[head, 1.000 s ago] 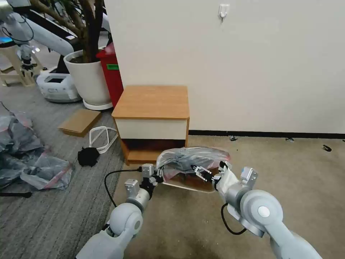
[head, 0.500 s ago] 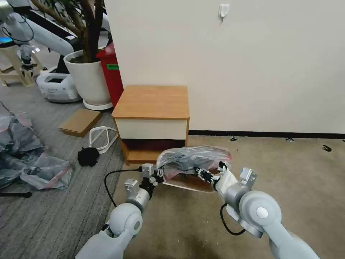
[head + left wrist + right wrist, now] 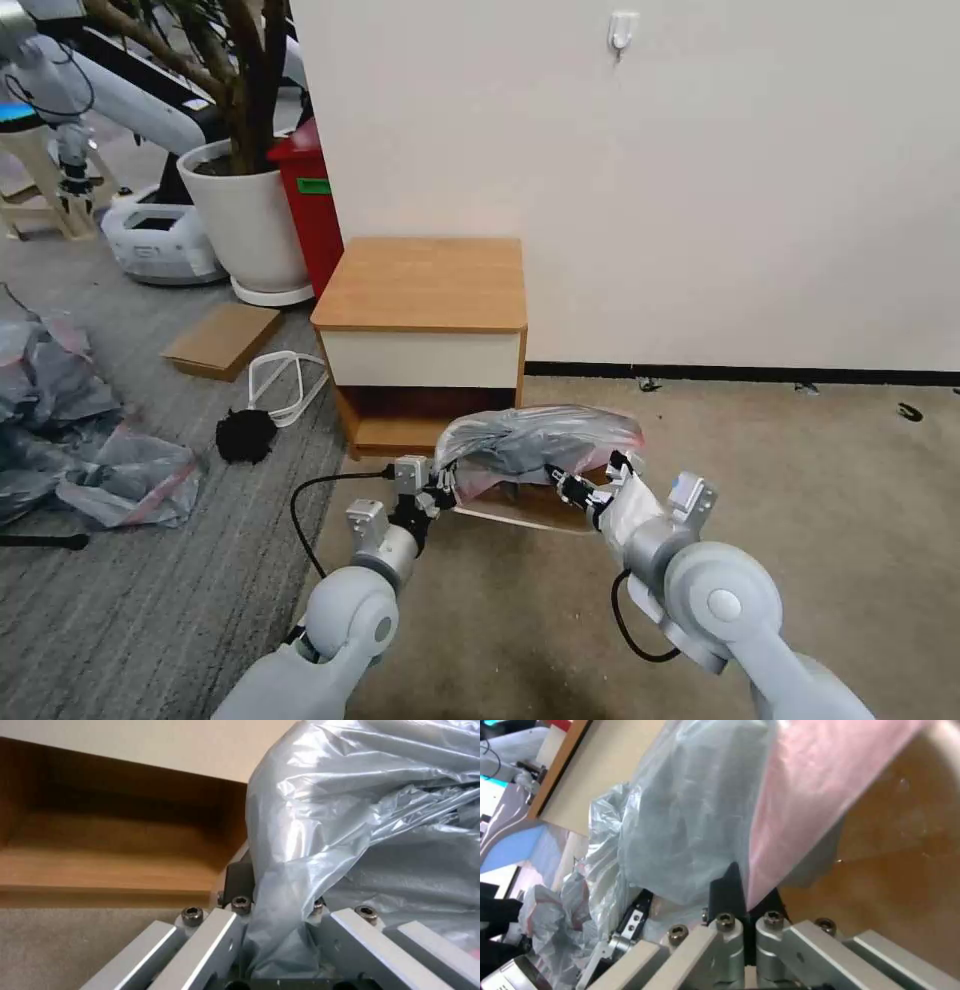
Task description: Pick up the garbage bag from the table and place it over the trash can.
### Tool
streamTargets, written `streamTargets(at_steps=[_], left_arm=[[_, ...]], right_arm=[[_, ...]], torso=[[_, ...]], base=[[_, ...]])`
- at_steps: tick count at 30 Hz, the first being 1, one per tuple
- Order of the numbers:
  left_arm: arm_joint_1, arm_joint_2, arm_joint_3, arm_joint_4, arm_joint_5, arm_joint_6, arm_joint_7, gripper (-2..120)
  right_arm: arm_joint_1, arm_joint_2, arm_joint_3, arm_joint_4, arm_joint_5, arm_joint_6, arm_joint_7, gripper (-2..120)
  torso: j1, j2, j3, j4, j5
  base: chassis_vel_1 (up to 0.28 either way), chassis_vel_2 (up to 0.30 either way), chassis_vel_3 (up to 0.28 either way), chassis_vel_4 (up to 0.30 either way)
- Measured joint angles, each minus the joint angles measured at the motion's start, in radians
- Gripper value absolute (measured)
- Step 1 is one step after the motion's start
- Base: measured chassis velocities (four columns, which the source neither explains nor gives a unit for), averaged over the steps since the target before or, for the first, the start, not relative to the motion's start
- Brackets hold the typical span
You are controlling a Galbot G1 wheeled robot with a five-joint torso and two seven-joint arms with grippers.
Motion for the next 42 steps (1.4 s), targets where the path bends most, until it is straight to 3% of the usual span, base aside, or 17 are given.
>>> streamTargets(at_steps=[14, 30, 42], left_arm=[[-0.032, -0.027, 0.007, 0.013, -0.099, 0.002, -0.118, 3], [-0.056, -0.05, 0.025, 0.028, -0.136, -0.008, -0.196, 3], [-0.059, -0.044, 0.026, -0.006, -0.214, -0.006, -0.234, 3]], right_arm=[[-0.035, -0.014, 0.022, 0.032, 0.0, 0.009, -0.003, 0], [-0.077, -0.006, 0.034, 0.05, -0.01, 0.011, -0.006, 0], [-0.096, -0.007, 0.046, 0.005, -0.039, 0.036, -0.029, 0]], torso=[[0.0, 0.0, 0.0, 0.0, 0.0], [0.0, 0.0, 0.0, 0.0, 0.0], [0.0, 0.0, 0.0, 0.0, 0.0]], base=[[0.0, 0.0, 0.0, 0.0], [0.0, 0.0, 0.0, 0.0], [0.0, 0.0, 0.0, 0.0]])
